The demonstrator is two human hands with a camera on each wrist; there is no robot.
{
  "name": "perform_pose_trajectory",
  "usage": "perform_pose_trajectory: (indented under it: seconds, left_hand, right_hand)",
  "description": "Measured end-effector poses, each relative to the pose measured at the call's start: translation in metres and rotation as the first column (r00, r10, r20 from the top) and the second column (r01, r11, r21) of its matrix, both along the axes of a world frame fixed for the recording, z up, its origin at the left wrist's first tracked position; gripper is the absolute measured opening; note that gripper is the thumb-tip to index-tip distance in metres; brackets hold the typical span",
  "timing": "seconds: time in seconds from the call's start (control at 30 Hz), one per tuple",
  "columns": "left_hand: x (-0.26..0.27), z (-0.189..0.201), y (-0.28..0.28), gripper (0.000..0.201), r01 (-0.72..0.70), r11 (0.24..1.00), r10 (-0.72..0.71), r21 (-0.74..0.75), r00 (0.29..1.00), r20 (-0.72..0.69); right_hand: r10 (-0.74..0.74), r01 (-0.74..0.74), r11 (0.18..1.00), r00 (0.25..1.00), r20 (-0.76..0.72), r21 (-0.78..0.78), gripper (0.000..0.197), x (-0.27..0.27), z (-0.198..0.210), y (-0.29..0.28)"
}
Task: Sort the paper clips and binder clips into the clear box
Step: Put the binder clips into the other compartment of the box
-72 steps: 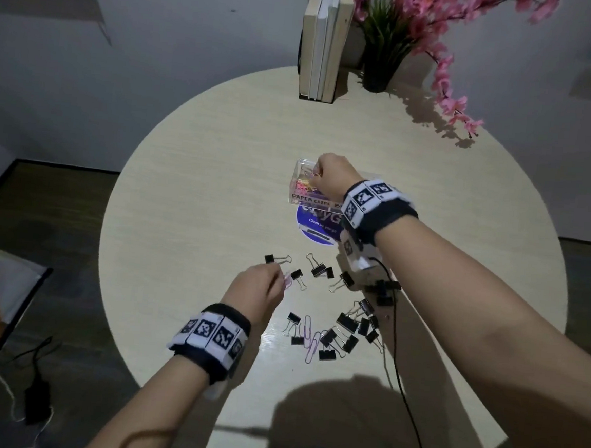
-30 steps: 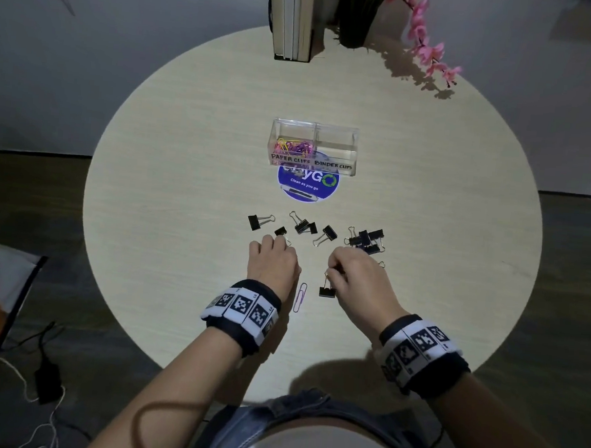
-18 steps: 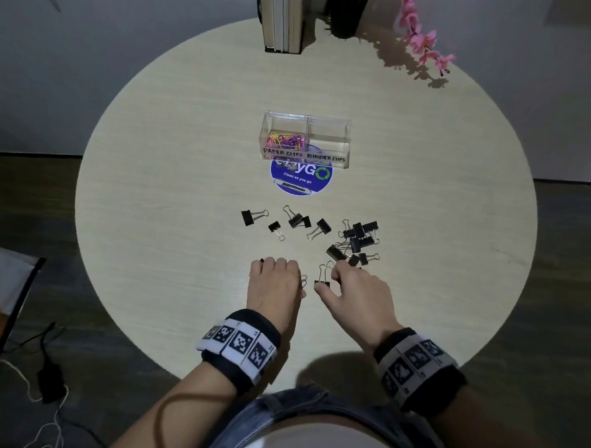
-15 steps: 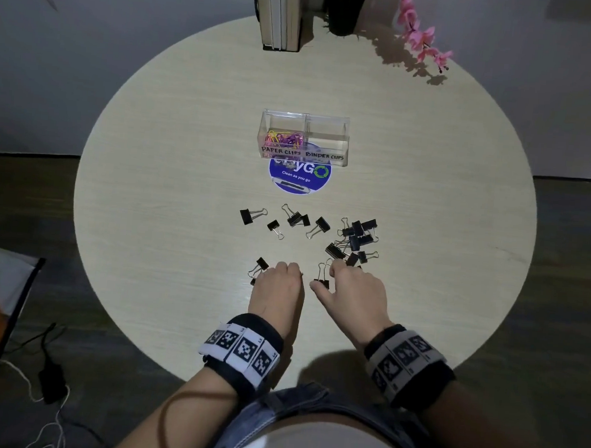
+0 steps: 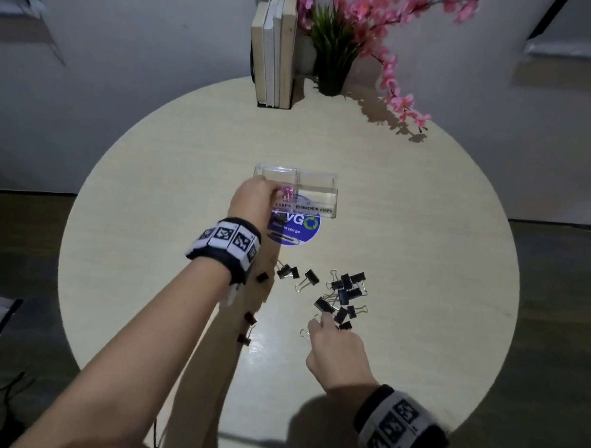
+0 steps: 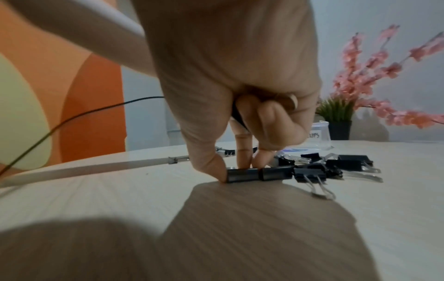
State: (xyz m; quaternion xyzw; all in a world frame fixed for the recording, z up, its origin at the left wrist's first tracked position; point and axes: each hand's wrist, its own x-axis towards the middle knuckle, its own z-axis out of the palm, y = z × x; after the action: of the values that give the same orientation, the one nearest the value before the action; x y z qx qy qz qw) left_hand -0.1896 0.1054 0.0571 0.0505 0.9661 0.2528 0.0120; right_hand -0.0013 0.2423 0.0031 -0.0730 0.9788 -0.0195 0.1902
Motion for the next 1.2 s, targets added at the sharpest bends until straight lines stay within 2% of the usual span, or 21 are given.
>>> perform_pose_trajectory:
  seconds: [0.1,0.17,0.2,0.27,0.33,0.43,0.5,0.53,0.6,0.73,0.87,0.97,1.1,1.2]
  left_hand:
    - [-0.033,-0.006,-0.001,0.026,0.016,0.997,-0.014,-0.080,1.000,0.024]
    - [-0.033,-0.013,-0.004,0.027,0.015,0.995,-0.014,-0.097,1.000,0.010]
    - [-0.029,-0.017,-0.007,0.027,0.012,0.996,-0.014,-0.084,1.000,-0.019]
    - [-0.012,-0.026,-0.015,0.025,0.000,0.999,-0.004,-0.054,0.997,-0.082]
    - [0.010,-0.035,-0.027,0.022,0.004,0.998,-0.009,-0.066,0.998,-0.066]
    - [0.049,-0.048,-0.039,0.020,0.105,0.989,-0.094,-0.108,0.991,0.100]
    - [0.071,-0.054,-0.041,0.028,0.172,0.976,-0.147,-0.131,0.973,0.176]
    - [0.079,-0.056,-0.040,0.034,0.194,0.971,-0.164,-0.139,0.965,0.204]
    - [0.089,-0.059,-0.038,0.042,0.212,0.969,-0.176,-0.125,0.953,0.248]
    - [0.096,-0.064,-0.030,0.039,0.157,0.984,-0.127,-0.088,0.951,0.282]
    - [0.095,-0.065,-0.024,0.036,0.115,0.992,-0.093,-0.056,0.951,0.293]
    - [0.094,-0.065,-0.026,0.036,0.027,0.998,-0.042,0.048,0.940,0.338]
    - [0.095,-0.060,-0.032,0.014,-0.063,0.989,0.016,0.132,0.944,0.329]
    - [0.095,-0.057,-0.043,0.004,-0.168,0.952,0.087,0.256,0.950,0.300]
  right_hand:
    - [0.025,-0.025,1.000,0.999,-0.031,-0.005,0.044,-0.007,-0.009,-0.004]
    - [0.055,-0.055,0.998,0.998,-0.009,0.013,0.043,-0.011,0.001,-0.005]
    - [0.084,-0.084,0.995,0.996,-0.009,0.045,0.039,-0.014,0.009,-0.003]
    - [0.119,-0.119,0.991,0.993,-0.006,-0.058,0.020,-0.025,0.027,0.002]
    - [0.013,-0.003,0.972,0.999,0.041,-0.234,0.015,-0.050,0.043,0.008]
    - [-0.262,0.208,0.865,0.963,-0.056,-0.457,0.016,-0.107,0.061,0.016]
    - [-0.374,0.277,0.789,0.925,-0.072,-0.549,0.018,-0.155,0.067,0.020]
    - [-0.400,0.291,0.780,0.913,-0.084,-0.555,0.020,-0.178,0.069,0.021]
    - [-0.394,0.265,0.805,0.908,-0.145,-0.532,0.020,-0.215,0.073,0.018]
    - [-0.215,0.129,0.911,0.959,-0.184,-0.390,0.028,-0.253,0.064,0.006]
    - [-0.148,0.067,0.942,0.962,-0.229,-0.329,0.038,-0.250,0.059,0.001]
    - [-0.151,0.023,0.921,0.942,-0.301,-0.390,0.026,-0.223,0.056,-0.004]
    - [-0.035,-0.019,0.926,0.990,-0.135,-0.376,0.016,-0.167,0.030,-0.018]
    - [0.058,-0.090,0.951,0.992,-0.116,-0.295,0.019,-0.140,0.010,-0.025]
